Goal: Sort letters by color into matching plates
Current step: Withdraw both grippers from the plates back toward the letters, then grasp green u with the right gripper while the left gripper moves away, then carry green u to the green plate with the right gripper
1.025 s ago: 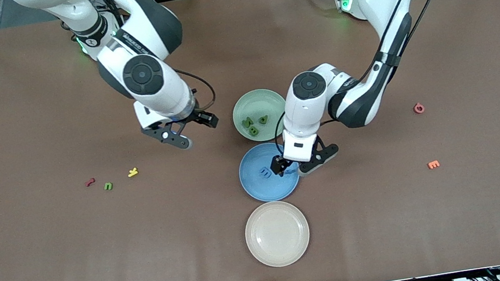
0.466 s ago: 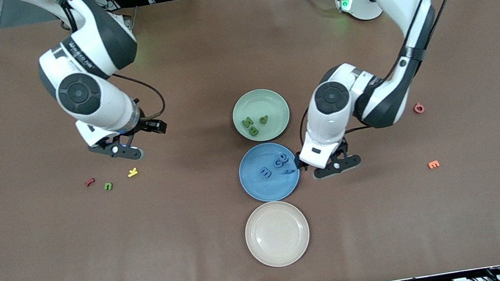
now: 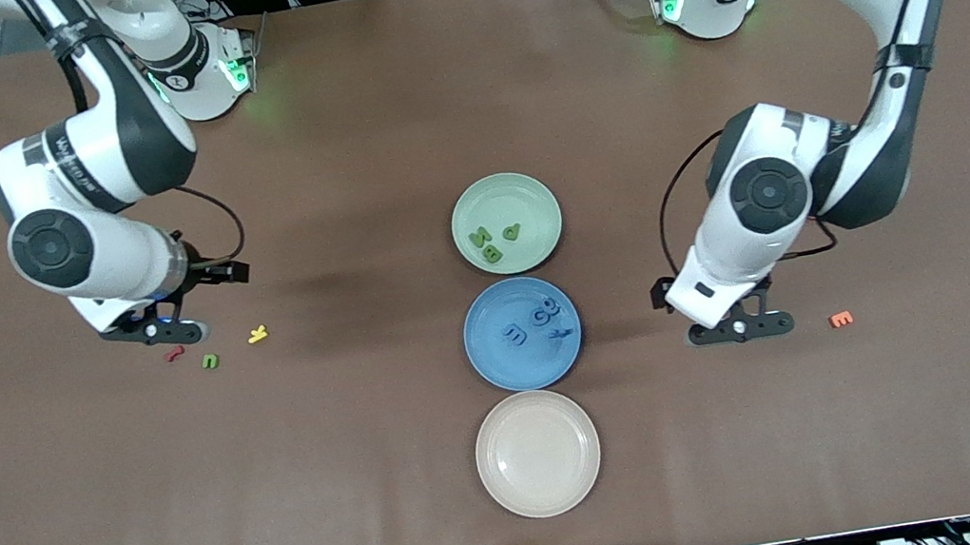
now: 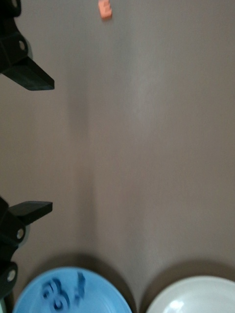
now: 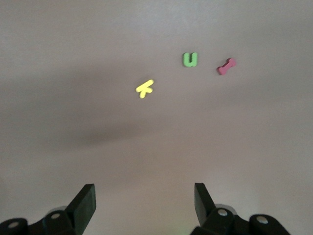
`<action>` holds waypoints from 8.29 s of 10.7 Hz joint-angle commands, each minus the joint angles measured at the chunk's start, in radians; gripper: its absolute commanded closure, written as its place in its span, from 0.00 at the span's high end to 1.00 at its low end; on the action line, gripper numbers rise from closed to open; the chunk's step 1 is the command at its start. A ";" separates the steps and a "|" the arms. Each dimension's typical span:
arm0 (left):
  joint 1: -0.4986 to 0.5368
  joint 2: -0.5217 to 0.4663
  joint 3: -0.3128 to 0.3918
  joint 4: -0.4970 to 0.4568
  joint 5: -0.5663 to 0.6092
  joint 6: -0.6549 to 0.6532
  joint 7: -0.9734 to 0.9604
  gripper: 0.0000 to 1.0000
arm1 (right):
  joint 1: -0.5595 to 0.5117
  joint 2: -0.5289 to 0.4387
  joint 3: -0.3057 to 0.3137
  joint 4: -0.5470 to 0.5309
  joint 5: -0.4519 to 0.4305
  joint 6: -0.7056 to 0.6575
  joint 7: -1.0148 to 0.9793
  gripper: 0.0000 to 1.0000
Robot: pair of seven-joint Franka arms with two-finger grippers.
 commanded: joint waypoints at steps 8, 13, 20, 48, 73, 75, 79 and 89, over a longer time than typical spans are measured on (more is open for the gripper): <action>0.179 -0.196 -0.009 -0.011 -0.222 -0.191 0.169 1.00 | 0.012 -0.021 -0.246 -0.227 -0.002 0.415 -0.313 0.95; 0.221 -0.305 -0.009 -0.150 -0.262 -0.180 0.138 1.00 | 0.030 0.047 -0.268 -0.288 -0.002 0.628 -0.313 0.84; -0.018 -0.390 0.224 -0.233 -0.299 -0.143 0.140 1.00 | 0.030 0.153 -0.268 -0.290 -0.001 0.776 -0.304 0.75; 0.075 -0.433 0.230 0.079 -0.339 -0.381 0.453 1.00 | 0.055 0.295 -0.309 -0.279 0.001 0.912 -0.258 0.28; 0.094 -0.447 0.222 0.075 -0.349 -0.404 0.451 1.00 | 0.121 0.242 -0.217 -0.089 -0.001 0.515 0.018 0.00; 0.095 -0.445 0.222 0.075 -0.348 -0.404 0.453 1.00 | 0.151 0.240 -0.185 -0.080 -0.001 0.511 0.130 0.00; 0.094 -0.445 0.222 0.075 -0.348 -0.404 0.453 1.00 | 0.191 0.239 -0.120 -0.075 -0.004 0.492 0.317 0.00; 0.095 -0.444 0.222 0.075 -0.348 -0.404 0.451 1.00 | 0.332 0.326 0.008 0.037 0.001 0.504 0.711 0.00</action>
